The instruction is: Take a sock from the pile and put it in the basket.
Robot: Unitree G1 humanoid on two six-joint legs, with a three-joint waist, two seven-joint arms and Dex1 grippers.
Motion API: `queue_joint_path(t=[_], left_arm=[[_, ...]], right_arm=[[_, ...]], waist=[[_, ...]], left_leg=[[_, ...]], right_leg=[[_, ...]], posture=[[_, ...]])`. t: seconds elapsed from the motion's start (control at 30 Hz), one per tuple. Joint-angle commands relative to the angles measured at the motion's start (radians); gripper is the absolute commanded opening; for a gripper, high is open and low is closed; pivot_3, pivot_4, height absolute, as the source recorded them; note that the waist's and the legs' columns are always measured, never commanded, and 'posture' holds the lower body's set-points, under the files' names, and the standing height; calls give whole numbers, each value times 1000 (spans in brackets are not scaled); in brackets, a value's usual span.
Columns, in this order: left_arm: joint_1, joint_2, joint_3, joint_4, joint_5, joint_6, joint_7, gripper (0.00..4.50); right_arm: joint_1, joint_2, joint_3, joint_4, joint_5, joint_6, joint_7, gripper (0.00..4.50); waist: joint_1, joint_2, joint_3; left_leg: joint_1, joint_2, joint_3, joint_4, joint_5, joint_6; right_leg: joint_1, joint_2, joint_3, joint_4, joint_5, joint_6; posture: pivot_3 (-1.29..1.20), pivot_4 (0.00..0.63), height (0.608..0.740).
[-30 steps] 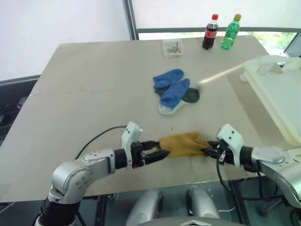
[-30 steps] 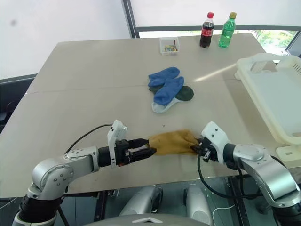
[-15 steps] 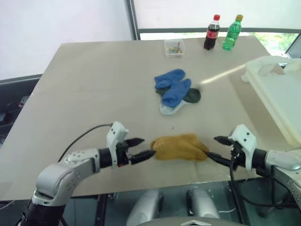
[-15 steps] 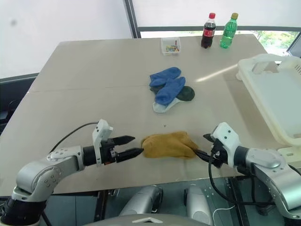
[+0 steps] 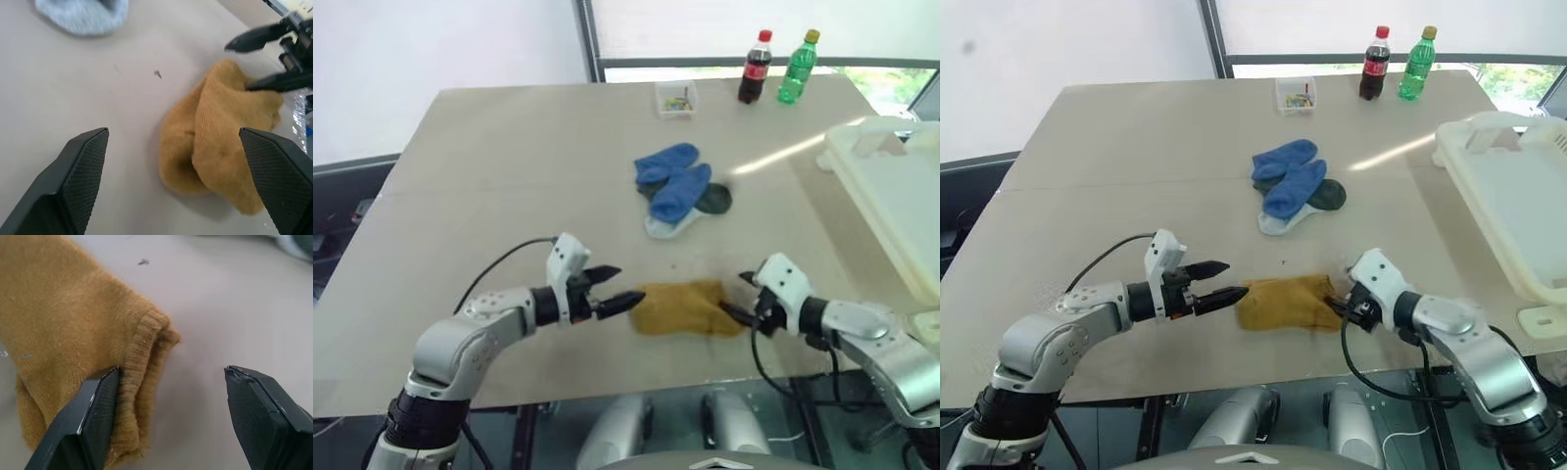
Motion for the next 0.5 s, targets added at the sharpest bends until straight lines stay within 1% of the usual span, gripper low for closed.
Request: queue_joint_path(t=[0.03,0.1,0.17,0.33,0.43,0.5], left_arm=[[-24,-12,-128,64,168,-111,6,4500],[-44,-35,-161,109,237,-140,43,4500],[-50,-34,-188,146,304,-182,55,4500],[-51,-51,-174,204,347,-218,57,4500],[-57,-50,-154,232,348,-237,46,4500],[-68,-82,-100,225,271,-228,27,4500]], right_arm=[[-11,-2,-5,6,-35,-30,-14,3527],[-10,-13,1,19,-66,-38,-23,3527],[-7,-15,-3,26,-85,-40,-31,3527],[12,-23,-23,10,-105,-43,-31,3527],[24,-36,-45,-2,-118,-35,-40,3527],[35,-32,-75,-18,-99,-47,-33,3527]], waist=[[-1,0,0],[0,0,0],[1,0,-1],[0,1,-2],[-1,2,-2],[-1,2,-2]], left_leg=[[0,0,0,0,0,0],[0,0,0,0,0,0],[1,0,0,0,0,0],[4,0,-1,1,-2,4],[5,0,-1,2,-2,3],[5,0,-1,2,-2,3]], right_leg=[[0,0,0,0,0,0],[0,0,0,0,0,0],[1,0,0,0,0,0],[4,0,0,3,0,0],[4,0,0,4,0,0],[4,0,0,5,0,1]], posture=[[0,150,740],[0,150,740],[0,150,740],[0,150,740],[0,150,740],[0,150,740]])
